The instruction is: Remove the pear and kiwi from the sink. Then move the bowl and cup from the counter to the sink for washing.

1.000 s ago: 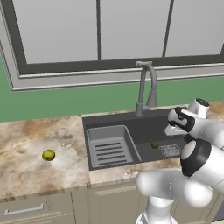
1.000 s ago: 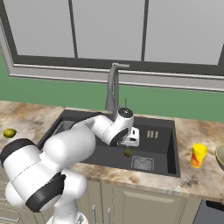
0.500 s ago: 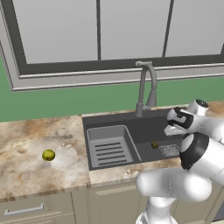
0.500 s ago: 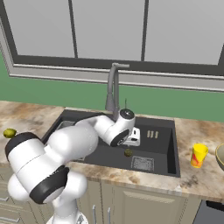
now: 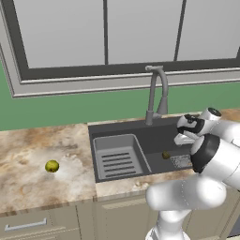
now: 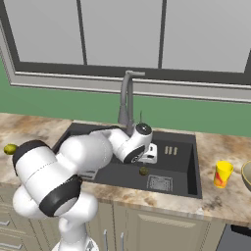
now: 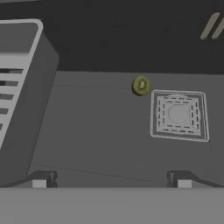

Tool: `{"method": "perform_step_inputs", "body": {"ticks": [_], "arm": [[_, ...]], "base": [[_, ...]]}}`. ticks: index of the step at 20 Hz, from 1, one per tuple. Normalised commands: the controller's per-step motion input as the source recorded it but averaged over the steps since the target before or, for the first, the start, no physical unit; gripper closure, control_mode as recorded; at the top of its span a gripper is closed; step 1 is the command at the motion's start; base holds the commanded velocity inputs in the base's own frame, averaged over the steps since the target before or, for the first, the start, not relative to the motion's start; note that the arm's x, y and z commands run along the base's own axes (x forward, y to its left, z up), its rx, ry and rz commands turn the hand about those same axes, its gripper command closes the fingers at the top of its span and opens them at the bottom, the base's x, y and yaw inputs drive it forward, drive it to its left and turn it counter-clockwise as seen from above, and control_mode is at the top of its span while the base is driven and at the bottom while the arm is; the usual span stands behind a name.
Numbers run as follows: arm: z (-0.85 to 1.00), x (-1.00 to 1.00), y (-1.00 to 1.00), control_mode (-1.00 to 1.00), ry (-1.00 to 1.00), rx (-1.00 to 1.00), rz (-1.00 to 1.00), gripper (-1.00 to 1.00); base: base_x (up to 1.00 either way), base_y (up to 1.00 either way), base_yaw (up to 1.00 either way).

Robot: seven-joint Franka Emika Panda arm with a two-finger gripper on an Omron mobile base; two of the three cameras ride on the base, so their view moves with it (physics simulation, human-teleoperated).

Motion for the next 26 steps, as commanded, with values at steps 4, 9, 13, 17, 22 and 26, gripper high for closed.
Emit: {"method": "perform_step_inputs", "body": {"ticks": [4,9,13,17,22,26], "arm": [[-0.09,0.14,-0.01,-1.0,-0.02,0.04,0.0,-1.0],[-0.1,0.16,0.0,-1.0,0.0,0.01,0.0,-1.0],[-0.12,0.17,-0.01,-1.0,0.0,0.0,0.0,-1.0],[-0.12,0.18,-0.03,-1.0,0.0,0.0,0.0,-1.0],[-0.14,0.16,-0.03,-1.0,0.0,0.0,0.0,-1.0],[-0.13,0.14,-0.06,-1.0,0.0,0.0,0.0,-1.0]], "base": [[0.0,0.0,0.0],[0.0,0.0,0.0],[0.0,0.0,0.0],[0.0,0.0,0.0],[0.0,0.0,0.0],[0.0,0.0,0.0]]}}
